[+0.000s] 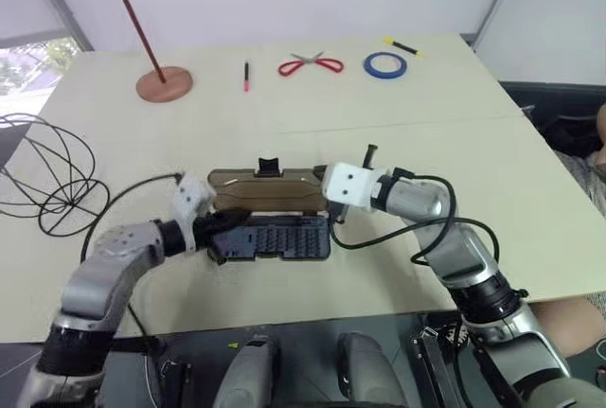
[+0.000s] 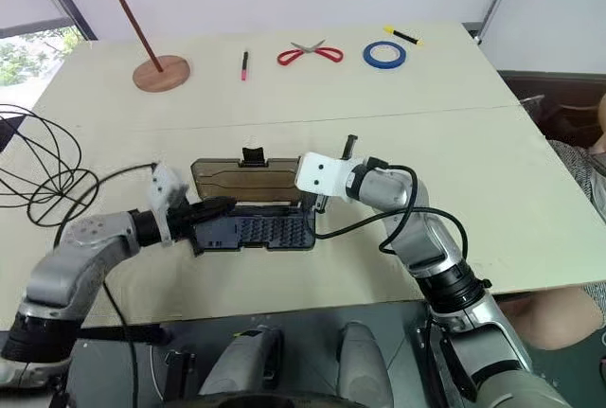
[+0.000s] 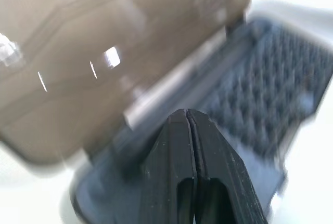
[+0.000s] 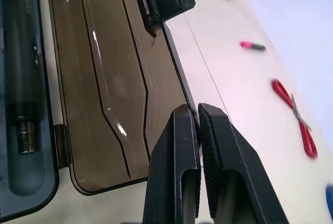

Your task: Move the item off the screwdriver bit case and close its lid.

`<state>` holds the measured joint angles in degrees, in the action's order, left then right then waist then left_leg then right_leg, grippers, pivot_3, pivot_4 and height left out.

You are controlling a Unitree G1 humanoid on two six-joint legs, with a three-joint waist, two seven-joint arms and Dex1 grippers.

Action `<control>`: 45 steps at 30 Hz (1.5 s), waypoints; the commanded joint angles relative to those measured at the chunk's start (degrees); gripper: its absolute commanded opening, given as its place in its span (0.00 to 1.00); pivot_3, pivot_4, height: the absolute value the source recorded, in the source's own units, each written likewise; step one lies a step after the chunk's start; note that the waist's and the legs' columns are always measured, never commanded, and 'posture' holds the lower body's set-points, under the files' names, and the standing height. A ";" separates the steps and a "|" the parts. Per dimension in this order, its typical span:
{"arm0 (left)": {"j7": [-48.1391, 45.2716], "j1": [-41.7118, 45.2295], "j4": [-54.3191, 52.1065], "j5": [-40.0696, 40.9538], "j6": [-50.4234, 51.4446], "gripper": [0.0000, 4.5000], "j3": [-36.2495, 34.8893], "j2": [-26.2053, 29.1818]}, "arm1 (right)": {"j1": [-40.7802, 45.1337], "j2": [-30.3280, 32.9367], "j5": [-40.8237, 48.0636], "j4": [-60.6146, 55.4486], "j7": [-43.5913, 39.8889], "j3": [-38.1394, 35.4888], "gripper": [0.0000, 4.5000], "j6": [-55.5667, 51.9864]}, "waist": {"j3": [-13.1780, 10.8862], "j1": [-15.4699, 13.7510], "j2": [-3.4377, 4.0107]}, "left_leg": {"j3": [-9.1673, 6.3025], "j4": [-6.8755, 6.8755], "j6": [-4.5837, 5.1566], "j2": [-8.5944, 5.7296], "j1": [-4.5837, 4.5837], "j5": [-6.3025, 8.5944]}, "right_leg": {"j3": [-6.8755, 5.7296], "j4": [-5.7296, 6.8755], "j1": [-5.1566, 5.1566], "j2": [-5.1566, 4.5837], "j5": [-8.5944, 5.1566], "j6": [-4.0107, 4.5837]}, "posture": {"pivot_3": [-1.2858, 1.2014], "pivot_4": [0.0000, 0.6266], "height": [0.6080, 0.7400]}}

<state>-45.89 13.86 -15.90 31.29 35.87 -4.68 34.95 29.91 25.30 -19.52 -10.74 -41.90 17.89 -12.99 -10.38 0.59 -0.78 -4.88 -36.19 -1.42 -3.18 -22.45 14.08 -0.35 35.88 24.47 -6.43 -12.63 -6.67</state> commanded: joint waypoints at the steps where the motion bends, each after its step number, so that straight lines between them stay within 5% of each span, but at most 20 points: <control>1: 3.34 7.39 -3.93 10.07 5.94 0.00 -6.78 -1.21 | 1.94 0.13 0.46 -0.55 0.84 -0.37 0.01 2.15 | -0.11 0.13 -0.19 | -0.02 -0.02 -0.01 -0.01 -0.01 0.00 | -0.01 0.00 -0.01 0.00 0.01 -0.01 | 0.52 0.24 1.00; 9: 11.46 19.66 8.48 11.23 6.18 0.00 -14.05 -1.21 | 2.29 0.90 0.52 0.85 0.74 -0.37 0.01 3.64 | -0.12 0.47 -0.21 | 0.04 0.04 -0.03 -0.04 0.03 -0.02 | 0.01 -0.04 0.00 0.02 0.01 -0.01 | 0.52 0.24 1.00; 17: 6.10 16.50 27.14 -4.22 -8.93 0.00 -7.64 3.13 | 2.50 0.24 0.43 0.62 0.95 0.10 0.01 3.93 | -0.13 0.27 -0.21 | 0.08 0.06 -0.04 -0.06 0.02 -0.02 | 0.02 -0.08 0.00 0.01 0.01 0.00 | 0.52 0.24 1.00; 23: 0.24 16.62 38.70 -8.44 -16.99 0.00 -4.39 0.57 | 3.02 -0.20 0.97 0.57 0.64 -0.12 0.01 3.47 | -0.15 0.22 -0.26 | 0.09 0.06 -0.04 -0.06 0.01 -0.02 | 0.02 -0.10 0.00 0.00 0.02 0.00 | 0.52 0.24 1.00; 41: -8.44 16.45 37.98 -9.84 -16.29 0.00 -0.31 -2.12 | 2.92 0.32 0.95 0.67 0.06 -0.07 0.01 3.52 | -0.16 0.26 -0.27 | 0.09 0.04 -0.04 -0.06 0.00 -0.02 | 0.02 -0.08 0.01 0.00 0.02 -0.01 | 0.52 0.24 1.00; 45: -8.46 16.50 38.18 -10.14 -16.56 0.00 -0.37 -2.35 | 3.14 0.55 1.20 0.52 -0.38 -0.19 0.32 3.15 | -0.15 0.26 -0.26 | 0.09 0.04 -0.04 -0.06 0.00 -0.02 | 0.02 -0.08 0.00 0.00 0.02 -0.01 | 0.52 0.24 1.00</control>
<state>-53.75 29.65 24.04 21.30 19.74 -5.18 32.42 31.76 25.86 -18.98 -8.62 -42.13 18.27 -10.05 -10.53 0.85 -1.04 -4.80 -36.15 -1.46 -3.24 -22.45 14.06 -0.34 35.80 24.47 -6.44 -12.61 -6.68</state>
